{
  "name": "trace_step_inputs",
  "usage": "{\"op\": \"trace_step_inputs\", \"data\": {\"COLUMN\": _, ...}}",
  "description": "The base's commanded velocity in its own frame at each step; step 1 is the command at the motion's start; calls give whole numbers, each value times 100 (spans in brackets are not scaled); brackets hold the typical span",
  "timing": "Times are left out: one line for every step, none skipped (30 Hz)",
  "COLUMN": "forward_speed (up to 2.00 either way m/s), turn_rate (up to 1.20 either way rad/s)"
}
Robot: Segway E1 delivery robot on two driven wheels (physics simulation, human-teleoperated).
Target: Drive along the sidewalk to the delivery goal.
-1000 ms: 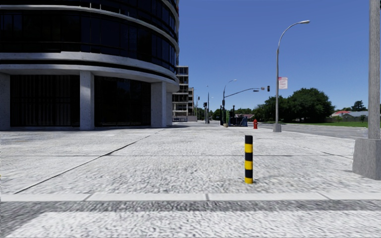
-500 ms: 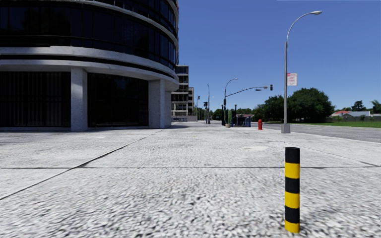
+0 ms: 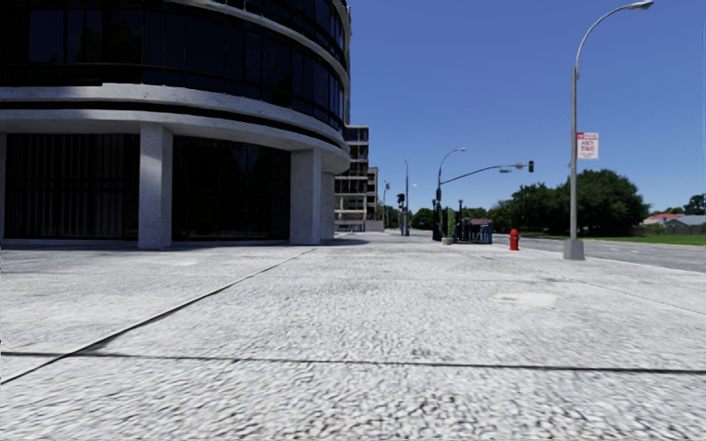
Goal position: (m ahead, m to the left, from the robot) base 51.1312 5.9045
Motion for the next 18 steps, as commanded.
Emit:
{"op": "trace_step_inputs", "data": {"forward_speed": 200, "turn_rate": 0}}
{"op": "trace_step_inputs", "data": {"forward_speed": 200, "turn_rate": 0}}
{"op": "trace_step_inputs", "data": {"forward_speed": 200, "turn_rate": 0}}
{"op": "trace_step_inputs", "data": {"forward_speed": 200, "turn_rate": 0}}
{"op": "trace_step_inputs", "data": {"forward_speed": 200, "turn_rate": 0}}
{"op": "trace_step_inputs", "data": {"forward_speed": 200, "turn_rate": 0}}
{"op": "trace_step_inputs", "data": {"forward_speed": 200, "turn_rate": 0}}
{"op": "trace_step_inputs", "data": {"forward_speed": 200, "turn_rate": 0}}
{"op": "trace_step_inputs", "data": {"forward_speed": 200, "turn_rate": 0}}
{"op": "trace_step_inputs", "data": {"forward_speed": 200, "turn_rate": 0}}
{"op": "trace_step_inputs", "data": {"forward_speed": 200, "turn_rate": 0}}
{"op": "trace_step_inputs", "data": {"forward_speed": 200, "turn_rate": 0}}
{"op": "trace_step_inputs", "data": {"forward_speed": 200, "turn_rate": 0}}
{"op": "trace_step_inputs", "data": {"forward_speed": 200, "turn_rate": 0}}
{"op": "trace_step_inputs", "data": {"forward_speed": 200, "turn_rate": 0}}
{"op": "trace_step_inputs", "data": {"forward_speed": 200, "turn_rate": 0}}
{"op": "trace_step_inputs", "data": {"forward_speed": 200, "turn_rate": 0}}
{"op": "trace_step_inputs", "data": {"forward_speed": 200, "turn_rate": 0}}
